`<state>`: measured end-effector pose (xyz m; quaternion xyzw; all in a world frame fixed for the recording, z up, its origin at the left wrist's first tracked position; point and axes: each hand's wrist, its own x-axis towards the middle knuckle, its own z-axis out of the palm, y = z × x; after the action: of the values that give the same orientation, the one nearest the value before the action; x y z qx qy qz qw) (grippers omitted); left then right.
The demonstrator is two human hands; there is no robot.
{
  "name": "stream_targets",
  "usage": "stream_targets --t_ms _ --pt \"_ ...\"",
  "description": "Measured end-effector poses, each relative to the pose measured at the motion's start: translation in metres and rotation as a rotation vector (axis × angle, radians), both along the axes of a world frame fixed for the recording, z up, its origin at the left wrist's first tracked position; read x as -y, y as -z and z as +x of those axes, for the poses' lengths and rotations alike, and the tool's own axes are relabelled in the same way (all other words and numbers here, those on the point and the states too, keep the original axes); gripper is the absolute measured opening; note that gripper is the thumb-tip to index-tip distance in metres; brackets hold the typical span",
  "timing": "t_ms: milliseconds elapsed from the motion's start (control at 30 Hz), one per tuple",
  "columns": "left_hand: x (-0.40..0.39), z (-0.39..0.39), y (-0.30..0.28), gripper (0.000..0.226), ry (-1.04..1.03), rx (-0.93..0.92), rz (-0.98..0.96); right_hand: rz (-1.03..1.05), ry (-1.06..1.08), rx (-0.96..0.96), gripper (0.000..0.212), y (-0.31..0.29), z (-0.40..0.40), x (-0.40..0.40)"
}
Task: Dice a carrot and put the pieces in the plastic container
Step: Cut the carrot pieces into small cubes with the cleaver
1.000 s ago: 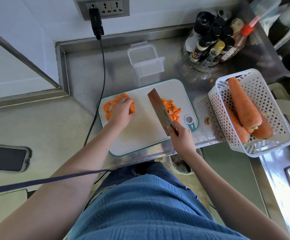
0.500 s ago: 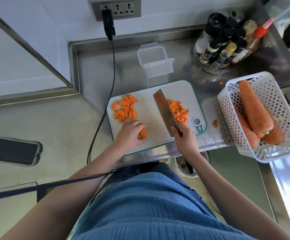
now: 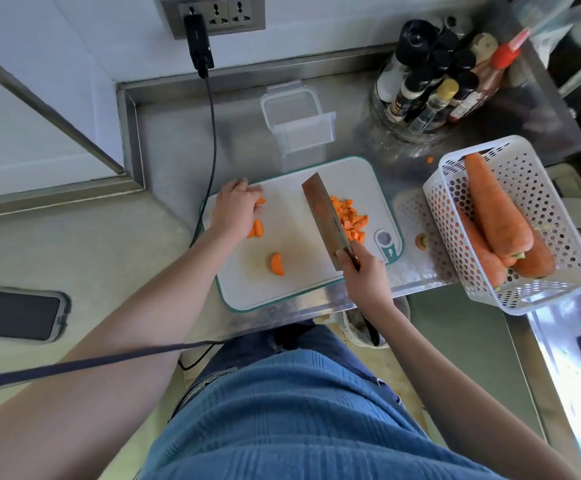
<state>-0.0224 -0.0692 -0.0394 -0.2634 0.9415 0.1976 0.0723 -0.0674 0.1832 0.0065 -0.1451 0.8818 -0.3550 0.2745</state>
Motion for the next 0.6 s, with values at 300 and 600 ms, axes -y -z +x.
stream_targets --t_ms 300,600 --pt "-0.002 0.002 0.001 0.017 -0.022 -0.204 -0.048 0.038 0.019 0.031 0.018 0.003 0.004 -0.004" --pt "-0.037 0.018 -0.019 0.043 0.087 -0.374 0.206 0.003 0.064 0.015 0.032 0.005 0.001 0.003"
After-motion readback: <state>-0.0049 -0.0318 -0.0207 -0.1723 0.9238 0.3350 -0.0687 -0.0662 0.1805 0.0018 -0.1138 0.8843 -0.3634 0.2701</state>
